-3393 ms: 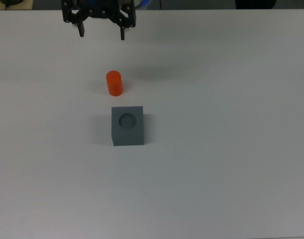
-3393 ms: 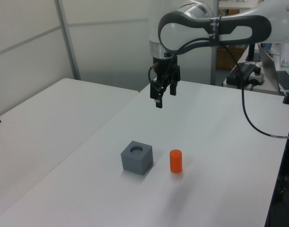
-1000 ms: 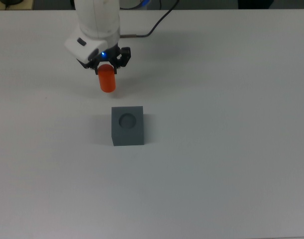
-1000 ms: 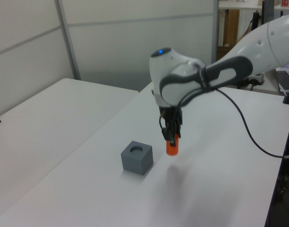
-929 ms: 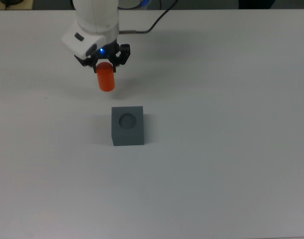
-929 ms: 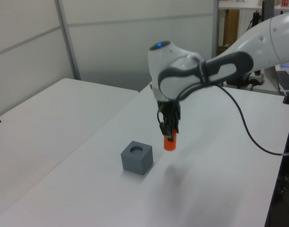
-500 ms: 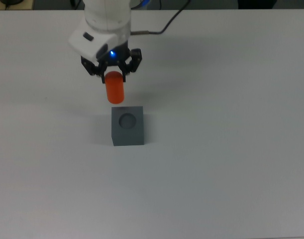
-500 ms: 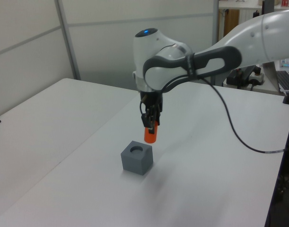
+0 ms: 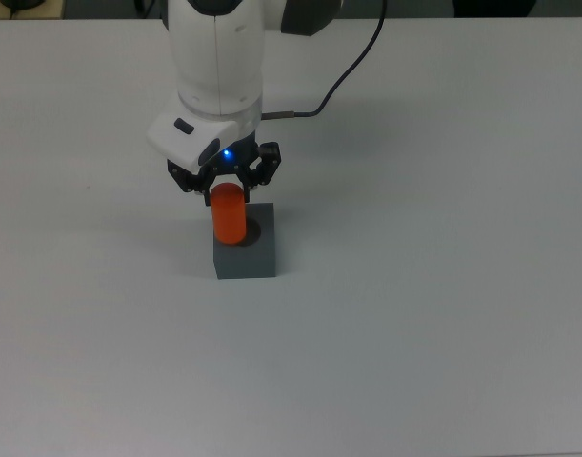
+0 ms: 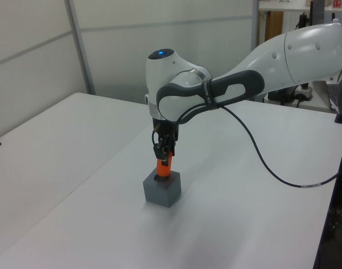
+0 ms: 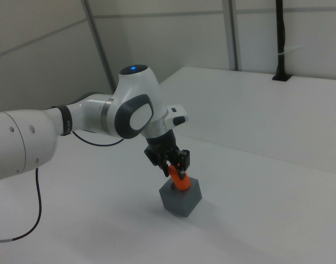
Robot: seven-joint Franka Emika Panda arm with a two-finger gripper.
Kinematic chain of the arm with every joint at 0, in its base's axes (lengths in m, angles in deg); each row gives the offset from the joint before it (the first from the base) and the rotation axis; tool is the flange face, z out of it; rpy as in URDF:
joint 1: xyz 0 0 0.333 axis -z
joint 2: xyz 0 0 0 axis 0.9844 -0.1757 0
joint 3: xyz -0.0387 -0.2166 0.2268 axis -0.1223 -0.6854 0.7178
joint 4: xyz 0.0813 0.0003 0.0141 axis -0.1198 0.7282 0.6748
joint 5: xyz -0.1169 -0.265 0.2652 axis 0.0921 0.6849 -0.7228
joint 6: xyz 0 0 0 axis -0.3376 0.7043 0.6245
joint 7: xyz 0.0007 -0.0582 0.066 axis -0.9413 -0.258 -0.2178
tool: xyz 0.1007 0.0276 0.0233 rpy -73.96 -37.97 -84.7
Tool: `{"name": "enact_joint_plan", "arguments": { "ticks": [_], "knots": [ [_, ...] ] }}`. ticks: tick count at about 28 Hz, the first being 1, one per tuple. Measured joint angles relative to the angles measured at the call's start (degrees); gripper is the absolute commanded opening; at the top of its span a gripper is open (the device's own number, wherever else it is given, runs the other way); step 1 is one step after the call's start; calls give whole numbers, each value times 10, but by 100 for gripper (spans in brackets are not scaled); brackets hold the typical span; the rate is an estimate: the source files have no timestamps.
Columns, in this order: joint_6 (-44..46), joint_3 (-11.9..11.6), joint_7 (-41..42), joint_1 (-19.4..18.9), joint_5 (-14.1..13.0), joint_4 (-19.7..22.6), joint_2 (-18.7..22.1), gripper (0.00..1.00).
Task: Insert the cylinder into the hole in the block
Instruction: 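Lower the cylinder into the hole and open the gripper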
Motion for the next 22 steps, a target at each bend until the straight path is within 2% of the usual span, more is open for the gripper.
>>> {"name": "enact_joint_plan", "arguments": {
  "ticks": [6, 22],
  "knots": [
    [0, 1, 0, -3, 0, 0, -2, 9],
    [0, 5, -1, -10, 0, 0, -9, 14]
  ]
}}
